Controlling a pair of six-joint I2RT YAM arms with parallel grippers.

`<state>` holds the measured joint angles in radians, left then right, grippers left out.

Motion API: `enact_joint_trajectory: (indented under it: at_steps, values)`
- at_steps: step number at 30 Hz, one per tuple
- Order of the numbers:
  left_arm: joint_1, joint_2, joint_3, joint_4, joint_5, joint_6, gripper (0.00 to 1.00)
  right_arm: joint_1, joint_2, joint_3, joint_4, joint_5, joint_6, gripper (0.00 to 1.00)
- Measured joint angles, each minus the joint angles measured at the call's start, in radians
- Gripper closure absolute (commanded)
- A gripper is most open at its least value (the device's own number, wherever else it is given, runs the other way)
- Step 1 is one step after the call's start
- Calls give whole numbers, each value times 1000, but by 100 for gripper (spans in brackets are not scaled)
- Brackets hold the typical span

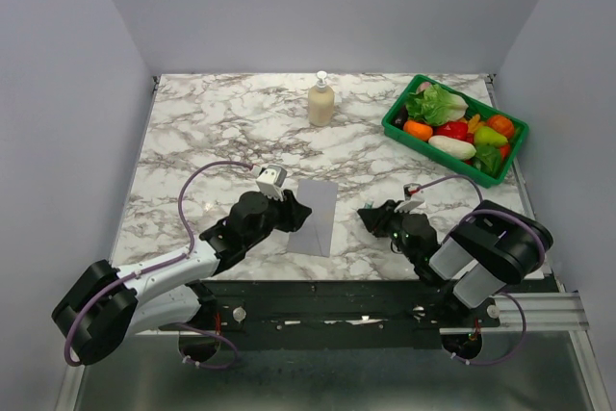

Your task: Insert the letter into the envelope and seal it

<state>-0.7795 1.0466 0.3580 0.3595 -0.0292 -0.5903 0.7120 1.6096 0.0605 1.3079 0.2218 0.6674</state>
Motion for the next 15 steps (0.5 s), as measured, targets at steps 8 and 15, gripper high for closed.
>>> enact_joint_trajectory:
  at_steps: [8,15]
  values:
    - [2,-10,0,0,6,0,56,0,-27,0,0,-1,13,99]
    - [6,-11,0,0,24,0,57,-4,-82,0,6,0,14,99]
